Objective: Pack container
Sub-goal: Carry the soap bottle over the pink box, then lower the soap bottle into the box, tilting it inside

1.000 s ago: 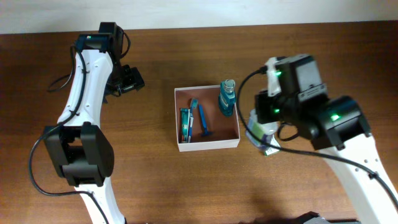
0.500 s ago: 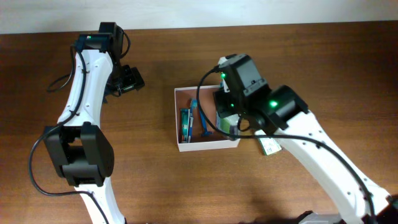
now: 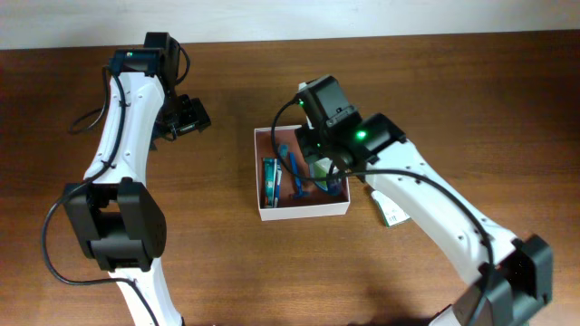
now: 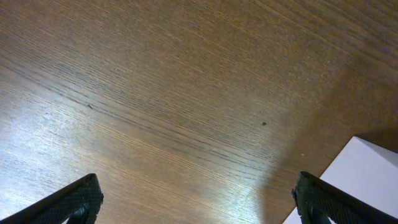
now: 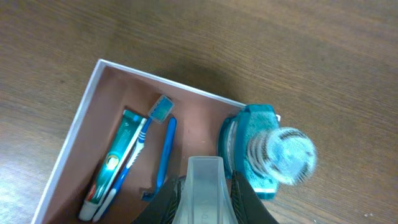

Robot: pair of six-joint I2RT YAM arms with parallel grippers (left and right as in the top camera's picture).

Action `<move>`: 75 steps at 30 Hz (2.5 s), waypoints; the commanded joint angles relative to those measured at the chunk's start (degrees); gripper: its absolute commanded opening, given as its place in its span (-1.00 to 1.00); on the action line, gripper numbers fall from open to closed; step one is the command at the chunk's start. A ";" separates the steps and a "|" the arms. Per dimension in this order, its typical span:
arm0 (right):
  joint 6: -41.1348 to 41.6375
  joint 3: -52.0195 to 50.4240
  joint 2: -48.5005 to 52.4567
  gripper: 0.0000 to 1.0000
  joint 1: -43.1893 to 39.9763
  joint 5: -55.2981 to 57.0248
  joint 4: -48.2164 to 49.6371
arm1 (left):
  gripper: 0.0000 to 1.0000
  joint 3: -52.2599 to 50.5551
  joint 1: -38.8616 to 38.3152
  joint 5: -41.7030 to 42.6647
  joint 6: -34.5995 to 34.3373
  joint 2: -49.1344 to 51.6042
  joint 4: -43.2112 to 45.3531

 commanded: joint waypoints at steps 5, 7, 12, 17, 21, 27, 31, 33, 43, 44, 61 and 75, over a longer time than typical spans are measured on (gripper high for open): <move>-0.57 1.88 5.07 -0.60 0.46 3.30 0.68 | 0.99 0.68 -0.02 -0.61 0.09 -1.62 0.00; -0.55 1.81 5.81 -0.61 0.46 3.65 0.42 | 0.99 0.68 -0.02 -0.61 0.09 -1.62 0.00; -0.55 1.81 6.40 -0.60 0.46 3.67 -2.01 | 0.99 0.68 -0.02 -0.61 0.11 -1.62 0.00; -0.55 1.81 6.40 -0.60 0.46 3.67 -5.14 | 0.99 0.68 -0.02 -0.61 0.09 -1.62 0.00; -0.31 1.77 6.40 -0.60 0.46 3.65 -7.41 | 0.99 0.68 -0.02 -0.61 0.09 -1.62 0.00; 0.26 1.77 6.40 -0.48 0.46 3.63 -11.13 | 0.99 0.68 -0.02 -0.61 0.09 -1.62 0.00; 3.04 1.77 6.40 -0.48 0.46 3.63 -13.99 | 0.99 0.68 -0.02 -0.61 0.09 -1.62 0.00; 3.43 1.77 6.40 -0.48 0.46 3.65 -15.45 | 0.99 0.68 -0.02 -0.61 0.09 -1.62 0.00; 5.73 1.77 6.38 -0.46 0.46 3.67 -20.39 | 0.99 0.68 -0.02 -0.61 0.09 -1.62 0.00; 5.73 1.77 6.38 -0.40 0.46 3.67 -20.37 | 0.99 0.68 -0.02 -0.61 0.09 -1.62 0.00; 5.70 1.86 1.20 -0.04 0.39 7.61 -20.35 | 0.99 0.68 -0.02 -0.61 0.09 -1.62 0.00; 2.27 5.14 -7.30 -0.15 0.46 8.66 -18.53 | 0.99 0.68 -0.02 -0.61 0.09 -1.62 0.00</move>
